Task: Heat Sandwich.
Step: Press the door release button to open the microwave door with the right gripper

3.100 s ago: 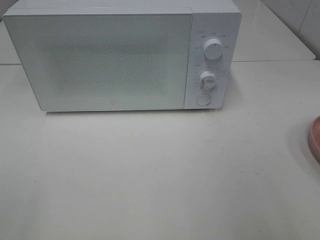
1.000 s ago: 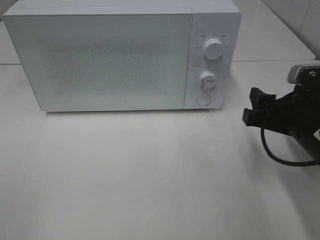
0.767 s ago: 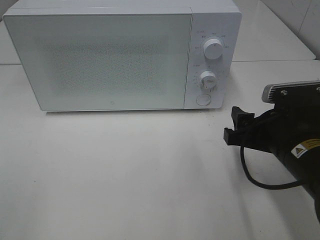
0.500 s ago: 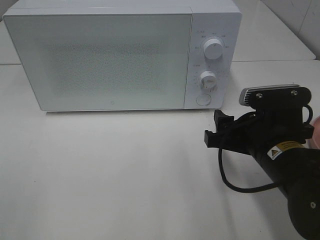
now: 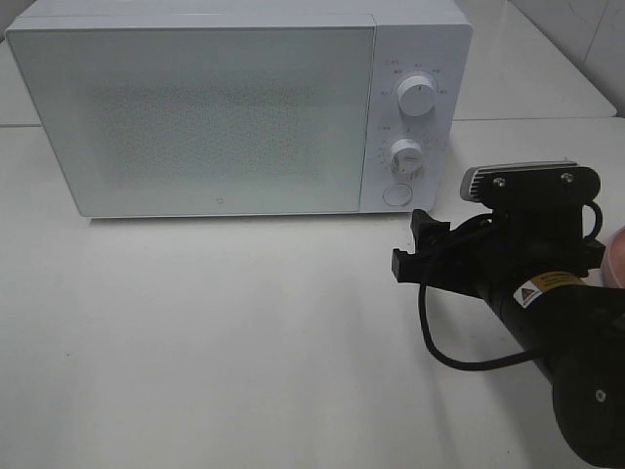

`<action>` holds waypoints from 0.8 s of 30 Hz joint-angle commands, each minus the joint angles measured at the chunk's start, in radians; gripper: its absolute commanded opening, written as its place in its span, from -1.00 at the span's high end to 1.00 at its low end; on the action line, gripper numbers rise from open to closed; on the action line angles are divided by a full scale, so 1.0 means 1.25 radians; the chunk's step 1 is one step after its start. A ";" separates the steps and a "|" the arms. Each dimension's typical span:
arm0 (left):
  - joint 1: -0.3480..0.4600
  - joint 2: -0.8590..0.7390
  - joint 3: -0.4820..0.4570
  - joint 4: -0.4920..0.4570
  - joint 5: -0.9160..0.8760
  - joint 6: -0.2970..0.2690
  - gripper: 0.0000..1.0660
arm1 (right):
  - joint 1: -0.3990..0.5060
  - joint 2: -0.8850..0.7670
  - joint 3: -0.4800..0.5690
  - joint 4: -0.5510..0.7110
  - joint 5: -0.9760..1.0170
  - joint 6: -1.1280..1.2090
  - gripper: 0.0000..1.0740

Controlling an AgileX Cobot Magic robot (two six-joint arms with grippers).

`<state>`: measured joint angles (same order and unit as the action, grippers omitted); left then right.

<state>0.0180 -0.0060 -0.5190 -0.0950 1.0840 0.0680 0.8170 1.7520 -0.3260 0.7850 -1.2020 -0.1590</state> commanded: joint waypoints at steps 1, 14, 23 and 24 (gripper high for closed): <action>0.002 -0.018 0.001 -0.005 -0.010 -0.003 -0.83 | 0.002 -0.004 -0.004 0.001 -0.046 0.076 -0.40; 0.002 -0.018 0.001 -0.005 -0.010 -0.003 -0.83 | 0.002 -0.004 -0.004 0.001 -0.045 0.761 -0.40; 0.002 -0.018 0.001 -0.005 -0.010 -0.003 -0.83 | 0.002 -0.004 -0.004 0.001 -0.041 1.125 -0.18; 0.002 -0.018 0.001 -0.005 -0.010 -0.003 -0.83 | 0.002 -0.004 -0.004 0.001 -0.034 1.180 -0.12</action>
<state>0.0180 -0.0060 -0.5190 -0.0950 1.0840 0.0680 0.8170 1.7520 -0.3260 0.7850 -1.2030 1.2460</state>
